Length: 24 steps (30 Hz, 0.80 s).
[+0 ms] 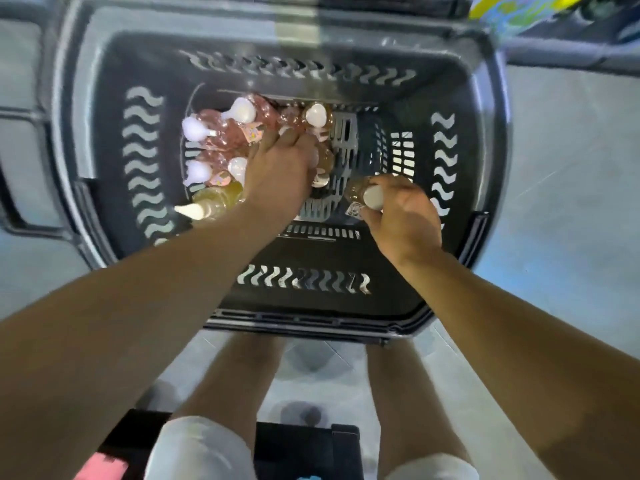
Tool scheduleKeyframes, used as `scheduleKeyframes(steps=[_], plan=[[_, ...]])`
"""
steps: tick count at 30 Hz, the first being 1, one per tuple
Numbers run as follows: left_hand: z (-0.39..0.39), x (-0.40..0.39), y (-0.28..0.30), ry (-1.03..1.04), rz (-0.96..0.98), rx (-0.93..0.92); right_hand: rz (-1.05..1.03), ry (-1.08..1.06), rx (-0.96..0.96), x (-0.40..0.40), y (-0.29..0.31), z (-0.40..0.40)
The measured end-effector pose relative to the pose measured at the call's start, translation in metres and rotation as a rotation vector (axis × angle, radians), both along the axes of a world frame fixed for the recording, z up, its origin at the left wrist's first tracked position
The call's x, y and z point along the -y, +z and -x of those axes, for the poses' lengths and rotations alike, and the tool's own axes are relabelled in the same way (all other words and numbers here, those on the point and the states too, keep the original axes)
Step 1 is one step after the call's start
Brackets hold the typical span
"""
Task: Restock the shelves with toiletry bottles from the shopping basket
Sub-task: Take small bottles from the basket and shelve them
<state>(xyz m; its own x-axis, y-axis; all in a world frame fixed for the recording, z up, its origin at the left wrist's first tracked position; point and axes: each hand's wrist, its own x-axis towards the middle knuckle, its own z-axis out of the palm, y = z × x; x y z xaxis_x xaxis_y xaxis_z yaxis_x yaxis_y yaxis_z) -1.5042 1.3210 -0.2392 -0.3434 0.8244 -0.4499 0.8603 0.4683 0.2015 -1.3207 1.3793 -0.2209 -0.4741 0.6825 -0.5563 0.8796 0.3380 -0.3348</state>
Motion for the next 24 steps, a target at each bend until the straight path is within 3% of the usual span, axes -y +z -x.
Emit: scheduleKeyframes(steps=[6,11,19,24], plan=[[0.016,-0.005,0.140,-0.063,-0.250,-0.002,-0.005,-0.093,-0.068,-0.023,0.130,0.011],[0.037,-0.012,0.287,0.086,-0.414,0.184,-0.029,-0.190,-0.232,-0.039,0.264,0.019],[0.061,-0.014,0.499,0.023,-0.652,0.209,-0.284,-0.229,-0.458,-0.049,0.469,0.035],[0.073,-0.016,0.592,-0.053,-0.757,0.193,-0.439,-0.232,-0.552,-0.050,0.573,0.047]])
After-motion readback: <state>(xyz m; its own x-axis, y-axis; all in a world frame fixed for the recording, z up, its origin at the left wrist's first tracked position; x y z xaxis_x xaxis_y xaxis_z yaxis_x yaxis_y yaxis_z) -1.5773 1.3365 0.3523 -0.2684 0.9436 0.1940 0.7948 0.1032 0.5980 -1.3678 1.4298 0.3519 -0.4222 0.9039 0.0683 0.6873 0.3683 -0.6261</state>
